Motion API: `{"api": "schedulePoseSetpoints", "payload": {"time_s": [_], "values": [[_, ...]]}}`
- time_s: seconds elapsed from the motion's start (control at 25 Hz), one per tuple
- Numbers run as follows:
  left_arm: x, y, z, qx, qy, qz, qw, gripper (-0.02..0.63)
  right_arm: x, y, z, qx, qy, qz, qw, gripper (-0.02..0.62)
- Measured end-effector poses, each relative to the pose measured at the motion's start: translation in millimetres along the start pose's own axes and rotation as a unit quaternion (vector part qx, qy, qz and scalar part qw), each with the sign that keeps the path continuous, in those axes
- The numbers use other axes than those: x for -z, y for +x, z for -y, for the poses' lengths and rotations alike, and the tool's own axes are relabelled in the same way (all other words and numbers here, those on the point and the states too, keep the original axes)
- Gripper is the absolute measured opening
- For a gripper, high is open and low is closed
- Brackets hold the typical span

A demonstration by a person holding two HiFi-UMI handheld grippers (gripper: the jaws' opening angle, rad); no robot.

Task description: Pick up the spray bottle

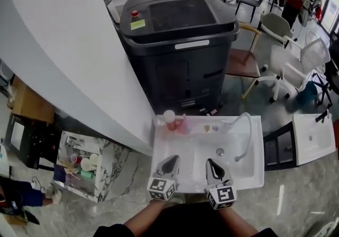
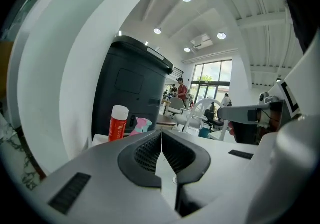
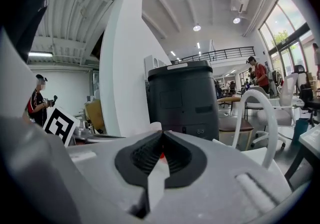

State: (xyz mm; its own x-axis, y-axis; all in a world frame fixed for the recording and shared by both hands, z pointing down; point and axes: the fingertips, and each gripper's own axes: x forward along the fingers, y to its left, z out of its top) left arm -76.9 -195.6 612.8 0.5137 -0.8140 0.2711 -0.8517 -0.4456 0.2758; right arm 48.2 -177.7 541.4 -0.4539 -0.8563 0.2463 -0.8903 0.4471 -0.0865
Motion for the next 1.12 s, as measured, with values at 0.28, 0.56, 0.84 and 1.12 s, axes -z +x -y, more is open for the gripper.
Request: {"api": "schedulePoseSetpoints", "payload": {"time_s": [0.28,0.56,0.84,1.12], "values": [[7,70,-26,-0.027,-0.004,-0.013,0.9995,0.068,5,48,27,-0.031,-0.001,-0.018,0.999,-0.002],[16,129,-39,-0.042,0.003,-0.024,0.9988,0.258,12,71,48,-0.049,0.003,-0.03,0.998,-0.002],[35,179,-58,-0.066,0.04,-0.041,0.9961,0.314,24,84,71,-0.039,0.025,-0.044,0.998,-0.002],[46,212,-78,-0.11,0.013,-0.048,0.9926,0.334,43,85,77,-0.043,0.032,-0.065,0.996,-0.002]]}}
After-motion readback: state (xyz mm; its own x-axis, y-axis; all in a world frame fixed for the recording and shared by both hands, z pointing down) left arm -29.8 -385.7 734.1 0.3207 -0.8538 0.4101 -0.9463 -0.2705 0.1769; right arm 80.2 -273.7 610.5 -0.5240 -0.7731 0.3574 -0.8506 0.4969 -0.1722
